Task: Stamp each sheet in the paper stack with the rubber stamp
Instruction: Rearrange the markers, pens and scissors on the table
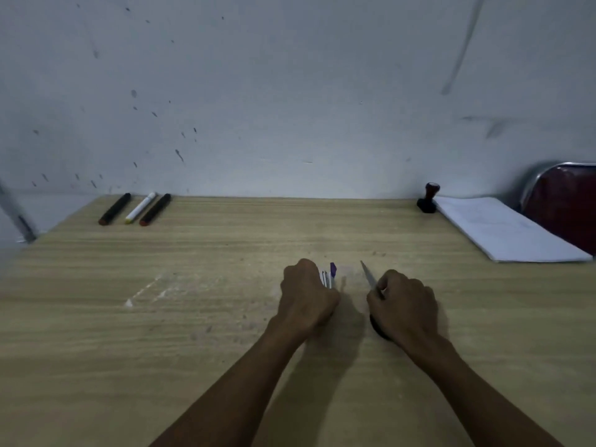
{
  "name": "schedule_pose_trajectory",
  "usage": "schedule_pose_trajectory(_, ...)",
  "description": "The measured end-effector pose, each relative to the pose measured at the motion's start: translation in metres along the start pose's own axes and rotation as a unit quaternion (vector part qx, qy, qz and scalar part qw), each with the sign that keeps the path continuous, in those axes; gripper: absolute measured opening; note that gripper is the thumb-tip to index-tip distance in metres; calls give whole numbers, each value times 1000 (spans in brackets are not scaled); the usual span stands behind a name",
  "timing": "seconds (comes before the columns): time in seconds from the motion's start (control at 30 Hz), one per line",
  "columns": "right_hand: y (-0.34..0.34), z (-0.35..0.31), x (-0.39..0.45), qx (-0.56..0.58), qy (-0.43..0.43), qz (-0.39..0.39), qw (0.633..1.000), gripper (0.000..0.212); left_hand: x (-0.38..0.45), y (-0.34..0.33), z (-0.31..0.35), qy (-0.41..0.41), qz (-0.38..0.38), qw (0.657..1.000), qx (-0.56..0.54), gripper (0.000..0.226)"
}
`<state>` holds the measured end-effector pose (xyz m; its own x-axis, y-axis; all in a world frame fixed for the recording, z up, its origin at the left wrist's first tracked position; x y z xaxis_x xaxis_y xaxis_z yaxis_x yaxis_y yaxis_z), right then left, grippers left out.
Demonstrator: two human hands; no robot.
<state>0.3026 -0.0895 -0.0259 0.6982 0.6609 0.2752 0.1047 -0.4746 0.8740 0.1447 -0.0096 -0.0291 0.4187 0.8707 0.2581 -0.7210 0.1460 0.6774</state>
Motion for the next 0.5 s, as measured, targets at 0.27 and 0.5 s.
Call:
schedule_pose_trajectory(0.27,3,22,-2,21,9,6,1000,11,0,-27,39,-18,-27,998,45,33)
schedule_pose_trajectory(0.5,-2,25,-3,32,13,7,999,10,-2,-32,43,-29,-30,996,77,37)
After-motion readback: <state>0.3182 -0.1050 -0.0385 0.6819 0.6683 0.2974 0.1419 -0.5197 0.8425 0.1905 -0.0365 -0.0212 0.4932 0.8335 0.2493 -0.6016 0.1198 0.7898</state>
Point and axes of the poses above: each hand's wrist, its own x-axis towards the middle knuckle, its own y-axis out of the back of the hand, z = x × y, the point moved 6 cm from there along x, towards the middle knuckle, and after that the axes turned 15 degrees about -y, right-handed, at the moved point
